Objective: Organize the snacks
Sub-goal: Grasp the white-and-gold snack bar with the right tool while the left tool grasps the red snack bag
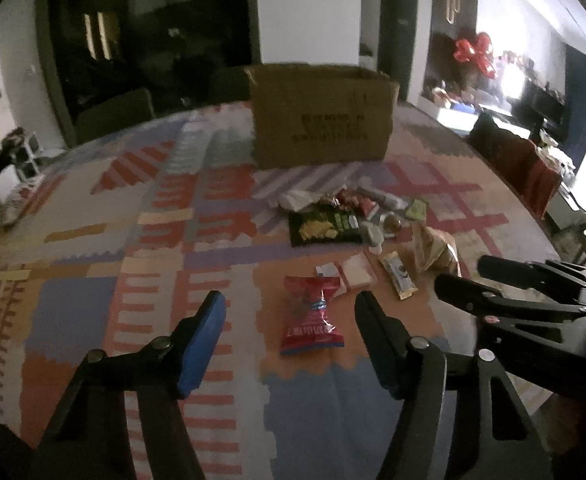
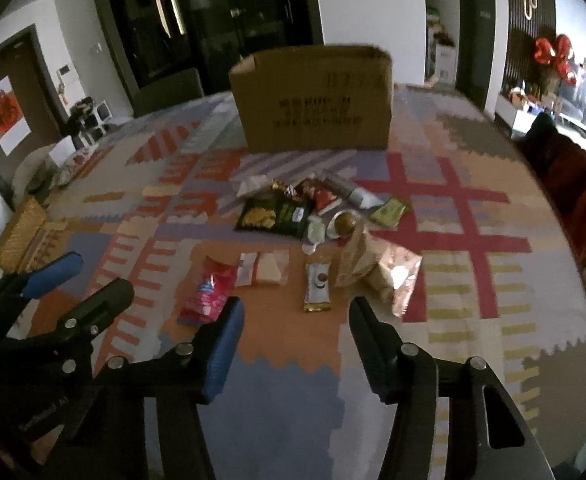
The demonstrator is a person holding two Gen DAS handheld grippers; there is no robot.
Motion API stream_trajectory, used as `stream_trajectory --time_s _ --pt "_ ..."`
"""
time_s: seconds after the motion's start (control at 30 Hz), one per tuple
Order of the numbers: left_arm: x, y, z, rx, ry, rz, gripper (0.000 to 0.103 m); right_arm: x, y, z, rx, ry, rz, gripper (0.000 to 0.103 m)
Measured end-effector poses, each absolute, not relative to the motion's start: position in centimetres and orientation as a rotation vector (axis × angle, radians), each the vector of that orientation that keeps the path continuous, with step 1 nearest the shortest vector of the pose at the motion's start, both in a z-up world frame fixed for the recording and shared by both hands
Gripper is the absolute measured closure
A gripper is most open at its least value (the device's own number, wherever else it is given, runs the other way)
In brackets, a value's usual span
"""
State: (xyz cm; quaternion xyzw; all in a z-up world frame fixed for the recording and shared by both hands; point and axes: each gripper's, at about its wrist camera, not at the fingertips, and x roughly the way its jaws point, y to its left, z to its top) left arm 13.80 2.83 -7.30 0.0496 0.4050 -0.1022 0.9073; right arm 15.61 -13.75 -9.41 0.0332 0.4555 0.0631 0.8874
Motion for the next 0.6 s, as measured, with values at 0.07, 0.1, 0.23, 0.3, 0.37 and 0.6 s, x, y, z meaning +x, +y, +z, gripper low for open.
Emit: stream_trajectory --time_s 0.07,0.1,0.23,0.3,0.37,0.6 --pt "14.7 2.8 -8.2 0.105 0.865 -0.242 0.038 16.6 -13.4 -10.3 0.065 0.974 0.126 0.052" --pt "15.2 2.8 -8.7 0.108 0.881 -0.264 0.038 17.1 -13.3 -10.9 0.066 0.991 0.121 0.054" --pt "16.2 2.3 -10.2 0.126 0.926 -0.312 0.039 18.3 -13.1 -12.4 0.075 1.038 0.108 0.059" --pt "16.8 2.1 -11.1 0.122 0.961 -0.323 0.041 18.8 -13.1 -13.2 0.076 1.059 0.107 0.060" --pt "17.4 2.0 -11.8 0.114 0.983 -0.320 0.041 19.3 -13.1 -13.9 0.071 1.074 0.113 0.061" --pt "19.0 2.1 -14.3 0.068 1.061 -0.284 0.049 21.2 -13.0 -15.9 0.035 1.112 0.154 0.065"
